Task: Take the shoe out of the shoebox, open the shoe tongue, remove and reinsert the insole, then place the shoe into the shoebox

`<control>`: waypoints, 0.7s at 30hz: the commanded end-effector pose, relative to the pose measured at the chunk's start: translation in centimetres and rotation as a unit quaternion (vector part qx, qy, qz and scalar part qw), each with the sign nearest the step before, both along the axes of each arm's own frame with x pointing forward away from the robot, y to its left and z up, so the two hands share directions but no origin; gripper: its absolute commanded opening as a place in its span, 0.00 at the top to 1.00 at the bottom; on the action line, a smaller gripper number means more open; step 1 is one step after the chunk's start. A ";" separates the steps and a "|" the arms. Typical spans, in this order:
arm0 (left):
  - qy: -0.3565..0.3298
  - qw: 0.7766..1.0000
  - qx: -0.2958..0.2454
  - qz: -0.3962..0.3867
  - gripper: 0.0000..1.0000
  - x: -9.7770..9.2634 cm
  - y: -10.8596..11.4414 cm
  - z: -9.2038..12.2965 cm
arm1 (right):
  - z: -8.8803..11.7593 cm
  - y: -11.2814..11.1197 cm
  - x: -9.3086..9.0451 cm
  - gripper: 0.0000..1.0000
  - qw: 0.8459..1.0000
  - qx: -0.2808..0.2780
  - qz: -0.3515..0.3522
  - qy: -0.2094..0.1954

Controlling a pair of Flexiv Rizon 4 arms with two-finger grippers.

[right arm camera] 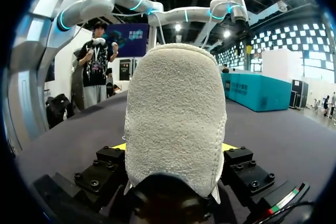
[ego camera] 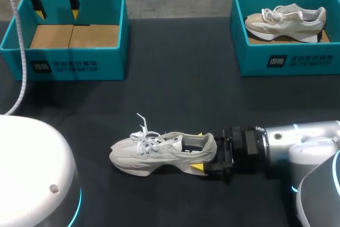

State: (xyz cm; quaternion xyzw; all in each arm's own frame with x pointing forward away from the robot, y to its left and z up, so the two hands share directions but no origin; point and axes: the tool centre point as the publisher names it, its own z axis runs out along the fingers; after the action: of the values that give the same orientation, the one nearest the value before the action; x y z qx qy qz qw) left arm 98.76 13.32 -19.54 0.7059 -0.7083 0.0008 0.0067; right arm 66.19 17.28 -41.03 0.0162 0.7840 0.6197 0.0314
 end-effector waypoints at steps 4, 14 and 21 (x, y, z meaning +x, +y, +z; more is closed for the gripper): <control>-0.013 1.000 0.010 0.016 0.00 -4.2 -2.7 1.9 | 0.2 0.0 -0.1 1.00 1.000 -0.002 0.001 0.001; 0.006 1.000 -0.016 0.017 0.00 -10.0 -7.2 2.3 | 0.2 0.0 -0.1 1.00 1.000 -0.002 0.001 0.001; 0.034 0.999 -0.033 -0.008 0.00 -13.1 -10.3 3.1 | 0.2 0.0 -0.1 1.00 1.000 -0.002 0.001 0.001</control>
State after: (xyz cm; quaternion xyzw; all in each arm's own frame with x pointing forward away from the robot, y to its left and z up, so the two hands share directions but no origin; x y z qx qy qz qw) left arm 86.64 3.32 -16.81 0.6977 -0.7139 -0.0024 0.0591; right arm 66.20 17.23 -41.04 0.0163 0.7838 0.6200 0.0311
